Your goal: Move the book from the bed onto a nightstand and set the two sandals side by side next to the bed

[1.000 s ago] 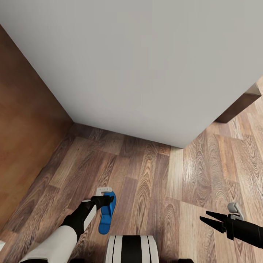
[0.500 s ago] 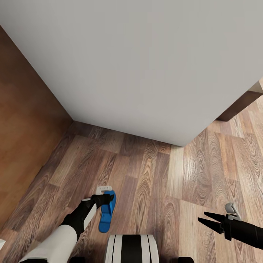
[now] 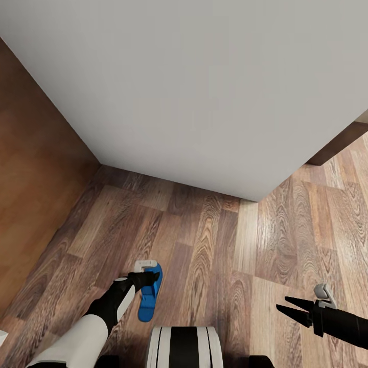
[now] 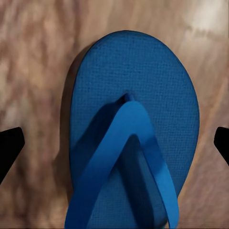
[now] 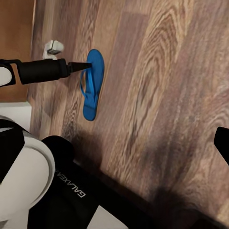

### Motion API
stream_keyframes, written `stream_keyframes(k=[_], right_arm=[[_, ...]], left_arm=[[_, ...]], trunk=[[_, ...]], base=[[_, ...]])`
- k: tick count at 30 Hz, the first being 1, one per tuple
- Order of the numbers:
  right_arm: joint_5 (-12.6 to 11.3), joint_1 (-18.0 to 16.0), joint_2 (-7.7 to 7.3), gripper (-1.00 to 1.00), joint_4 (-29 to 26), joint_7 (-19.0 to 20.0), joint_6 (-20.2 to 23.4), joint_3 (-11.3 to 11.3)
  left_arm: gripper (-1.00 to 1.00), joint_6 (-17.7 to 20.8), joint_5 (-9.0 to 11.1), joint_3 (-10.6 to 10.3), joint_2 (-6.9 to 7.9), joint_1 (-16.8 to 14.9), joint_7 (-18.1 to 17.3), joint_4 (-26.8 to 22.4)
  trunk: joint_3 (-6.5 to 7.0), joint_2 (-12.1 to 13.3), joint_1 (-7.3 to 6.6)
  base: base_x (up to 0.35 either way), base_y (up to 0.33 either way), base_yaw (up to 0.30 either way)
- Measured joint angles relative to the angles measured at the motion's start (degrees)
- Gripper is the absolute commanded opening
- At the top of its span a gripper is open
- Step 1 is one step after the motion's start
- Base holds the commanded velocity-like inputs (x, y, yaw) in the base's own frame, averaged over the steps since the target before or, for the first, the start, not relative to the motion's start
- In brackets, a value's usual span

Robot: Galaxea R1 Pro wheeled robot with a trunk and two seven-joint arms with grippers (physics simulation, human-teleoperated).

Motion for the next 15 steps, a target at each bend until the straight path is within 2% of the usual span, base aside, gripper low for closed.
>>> stream_keyframes(k=[4,15], right_arm=[[0.0,0.0,0.00,1.00,0.0,0.0,0.0,0.0],[0.0,0.0,0.00,1.00,0.0,0.0,0.0,0.0]], left_arm=[[1.00,0.0,0.0,0.0,0.00,0.0,0.0,0.0],[1.00,0.0,0.0,0.1,0.00,0.0,0.1,0.0]], trunk=[[-0.89,-0.1,0.10],[-0.89,-0.1,0.10]], base=[[0.000,0.000,0.000],[0.000,0.000,0.000]])
